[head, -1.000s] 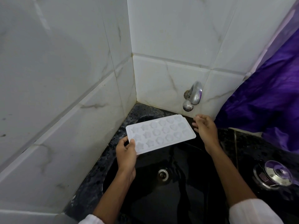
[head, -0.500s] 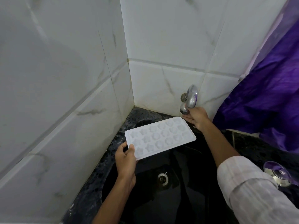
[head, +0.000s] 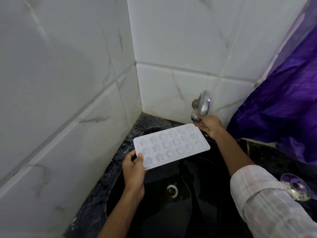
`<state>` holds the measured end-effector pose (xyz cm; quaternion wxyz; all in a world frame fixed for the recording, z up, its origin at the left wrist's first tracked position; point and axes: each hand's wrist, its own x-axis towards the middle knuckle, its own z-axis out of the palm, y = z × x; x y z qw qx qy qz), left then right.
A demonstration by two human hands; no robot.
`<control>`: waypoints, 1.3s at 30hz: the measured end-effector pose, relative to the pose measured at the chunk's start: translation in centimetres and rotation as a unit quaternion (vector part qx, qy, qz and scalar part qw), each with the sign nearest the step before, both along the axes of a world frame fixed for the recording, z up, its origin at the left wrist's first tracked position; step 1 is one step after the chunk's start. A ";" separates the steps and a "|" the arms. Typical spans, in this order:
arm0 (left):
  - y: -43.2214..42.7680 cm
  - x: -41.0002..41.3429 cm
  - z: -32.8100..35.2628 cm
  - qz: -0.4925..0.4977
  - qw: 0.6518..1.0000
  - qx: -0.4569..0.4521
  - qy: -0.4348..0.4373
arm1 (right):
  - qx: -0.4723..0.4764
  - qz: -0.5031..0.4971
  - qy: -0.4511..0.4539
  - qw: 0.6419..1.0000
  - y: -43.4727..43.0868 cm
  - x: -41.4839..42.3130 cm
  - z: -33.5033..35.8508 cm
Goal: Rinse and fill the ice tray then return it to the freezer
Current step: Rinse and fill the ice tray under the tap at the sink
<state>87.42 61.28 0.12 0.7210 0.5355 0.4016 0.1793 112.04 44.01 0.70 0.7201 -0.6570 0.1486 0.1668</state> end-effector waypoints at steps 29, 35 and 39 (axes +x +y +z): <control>0.4 0.1 -0.4 0.025 1.000 0.004 0.009 | -0.193 0.006 -0.179 0.965 -2.0 -6.4 -1.3; 0.3 0.3 -1.0 0.031 0.999 0.008 0.015 | -0.296 0.219 -0.347 0.863 -4.1 -11.6 -1.8; 0.1 0.2 -0.9 0.038 0.999 0.015 0.010 | -0.341 0.245 -0.367 0.830 -4.5 -11.8 -1.9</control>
